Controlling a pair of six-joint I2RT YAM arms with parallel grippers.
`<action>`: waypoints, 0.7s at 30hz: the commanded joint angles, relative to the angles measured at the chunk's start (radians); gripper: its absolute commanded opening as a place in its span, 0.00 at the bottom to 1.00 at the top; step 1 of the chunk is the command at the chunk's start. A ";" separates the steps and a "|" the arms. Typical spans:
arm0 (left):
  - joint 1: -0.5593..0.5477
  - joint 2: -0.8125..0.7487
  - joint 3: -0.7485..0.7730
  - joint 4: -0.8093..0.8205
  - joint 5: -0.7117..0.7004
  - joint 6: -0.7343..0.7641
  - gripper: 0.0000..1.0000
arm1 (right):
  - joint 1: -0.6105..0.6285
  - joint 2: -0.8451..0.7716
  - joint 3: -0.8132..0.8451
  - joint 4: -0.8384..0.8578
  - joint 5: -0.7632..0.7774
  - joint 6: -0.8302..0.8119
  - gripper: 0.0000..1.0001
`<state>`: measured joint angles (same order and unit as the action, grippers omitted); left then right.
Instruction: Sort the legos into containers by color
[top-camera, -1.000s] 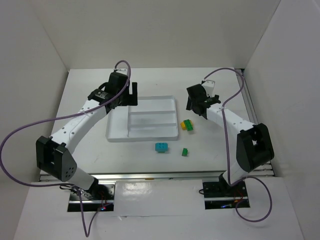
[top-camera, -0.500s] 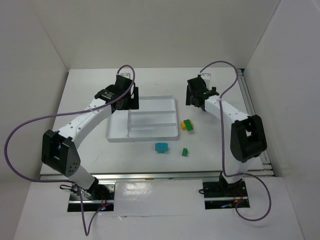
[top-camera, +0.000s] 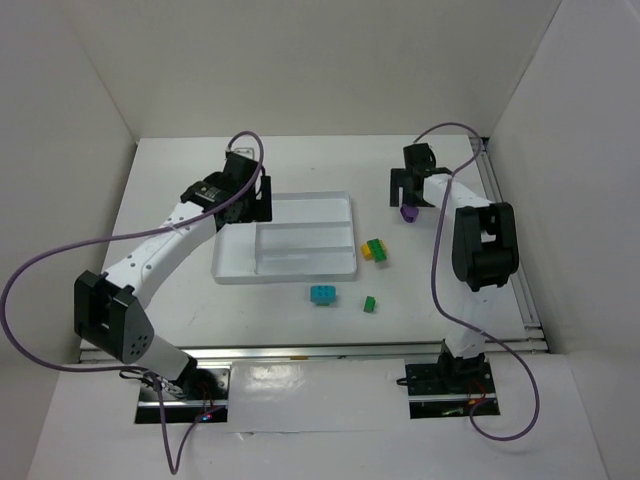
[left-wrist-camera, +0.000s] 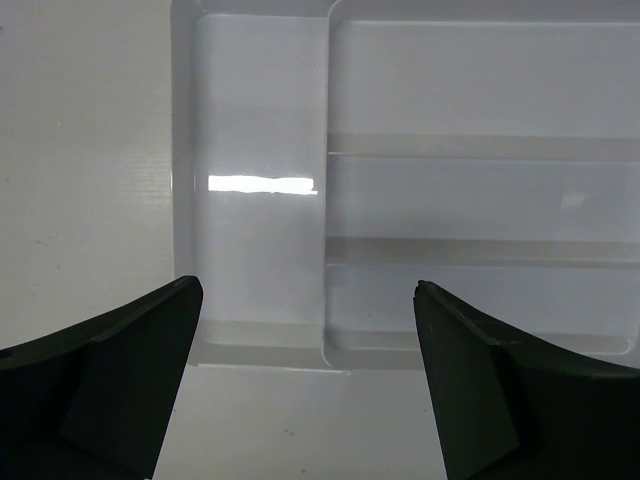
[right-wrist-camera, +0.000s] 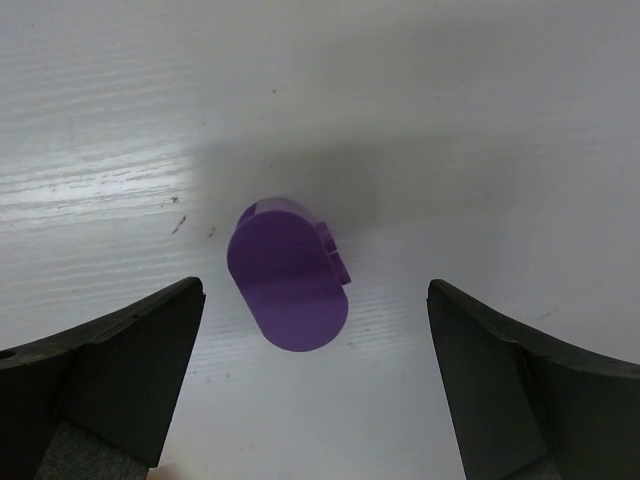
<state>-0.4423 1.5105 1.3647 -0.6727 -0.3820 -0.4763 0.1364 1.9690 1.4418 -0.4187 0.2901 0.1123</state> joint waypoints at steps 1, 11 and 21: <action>-0.001 -0.055 -0.010 -0.007 -0.041 -0.013 1.00 | -0.011 0.013 0.003 0.076 -0.097 -0.065 1.00; -0.001 -0.064 -0.019 0.002 -0.032 -0.013 1.00 | -0.072 0.062 0.002 0.118 -0.186 -0.065 0.92; -0.001 -0.055 -0.019 0.002 -0.021 -0.013 1.00 | -0.072 0.070 -0.026 0.126 -0.195 -0.065 0.62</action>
<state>-0.4423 1.4742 1.3518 -0.6739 -0.4023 -0.4782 0.0555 2.0598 1.4296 -0.3393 0.0898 0.0479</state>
